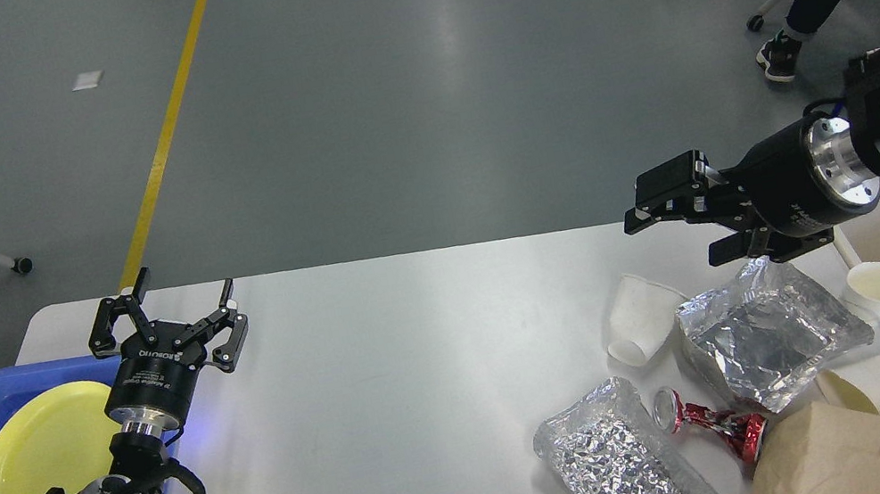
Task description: Tidy desktop
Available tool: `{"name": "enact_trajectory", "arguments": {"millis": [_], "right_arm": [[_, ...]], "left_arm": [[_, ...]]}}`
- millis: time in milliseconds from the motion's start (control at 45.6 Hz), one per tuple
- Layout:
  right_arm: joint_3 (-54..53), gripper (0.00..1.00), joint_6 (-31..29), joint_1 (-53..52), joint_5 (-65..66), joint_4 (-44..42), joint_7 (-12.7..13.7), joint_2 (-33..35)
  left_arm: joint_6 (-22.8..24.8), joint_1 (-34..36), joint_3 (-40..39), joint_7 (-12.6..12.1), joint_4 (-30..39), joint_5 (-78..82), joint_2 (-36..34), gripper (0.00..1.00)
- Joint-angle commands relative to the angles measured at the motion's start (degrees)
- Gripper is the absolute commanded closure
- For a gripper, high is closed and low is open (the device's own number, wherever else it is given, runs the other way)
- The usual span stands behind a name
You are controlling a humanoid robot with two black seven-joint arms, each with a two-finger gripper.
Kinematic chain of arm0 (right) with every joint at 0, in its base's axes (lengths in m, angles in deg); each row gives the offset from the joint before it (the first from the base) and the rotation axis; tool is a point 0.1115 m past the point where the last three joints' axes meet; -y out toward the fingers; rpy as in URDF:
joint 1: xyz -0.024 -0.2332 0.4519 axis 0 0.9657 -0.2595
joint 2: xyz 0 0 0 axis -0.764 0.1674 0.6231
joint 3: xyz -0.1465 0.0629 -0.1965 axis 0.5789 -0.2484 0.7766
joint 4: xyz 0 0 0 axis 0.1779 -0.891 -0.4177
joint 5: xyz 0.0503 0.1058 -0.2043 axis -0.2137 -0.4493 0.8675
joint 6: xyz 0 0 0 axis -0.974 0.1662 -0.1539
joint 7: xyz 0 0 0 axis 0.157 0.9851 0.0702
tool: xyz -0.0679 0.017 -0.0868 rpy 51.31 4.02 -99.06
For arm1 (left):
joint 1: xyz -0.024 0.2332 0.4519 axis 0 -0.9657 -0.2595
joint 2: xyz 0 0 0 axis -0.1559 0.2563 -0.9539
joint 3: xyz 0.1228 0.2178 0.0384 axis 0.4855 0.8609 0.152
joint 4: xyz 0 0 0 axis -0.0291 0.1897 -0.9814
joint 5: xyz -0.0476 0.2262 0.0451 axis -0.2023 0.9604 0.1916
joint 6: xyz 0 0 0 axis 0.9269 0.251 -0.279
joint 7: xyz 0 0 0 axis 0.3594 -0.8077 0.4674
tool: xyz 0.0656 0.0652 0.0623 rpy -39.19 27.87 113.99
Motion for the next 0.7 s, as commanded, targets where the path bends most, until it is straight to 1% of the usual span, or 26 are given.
{"name": "enact_trajectory", "arguments": {"millis": [0,153,307,351,438,679], "right_arm": [[0.17,0.0,0.0,1.07,0.0,0.73,0.0,0.43],[0.08,0.0,1.84,4.4,0.0,0.03,0.17,-0.8],[0.25,0.0,7.29,10.38,-0.17,-0.67,0.35,-8.26],[0.25,0.0,8.61,11.78,-2.26,-0.67,0.35,-10.11],[0.17,0.0,8.7,12.76,-5.62,-0.67,0.35,-10.82],[-0.01,0.0,8.88,15.75,-6.76,-0.59,0.35,-15.04]], "left_arm": [[0.0,0.0,0.0,0.0,0.03,0.0,0.0,0.04],[0.0,0.0,0.0,0.0,0.03,0.0,0.0,0.04],[0.0,0.0,0.0,0.0,0.03,0.0,0.0,0.04],[0.0,0.0,0.0,0.0,0.03,0.0,0.0,0.04],[0.0,0.0,0.0,0.0,0.03,0.0,0.0,0.04],[0.17,0.0,0.0,0.0,-0.06,0.0,0.0,0.04]]}}
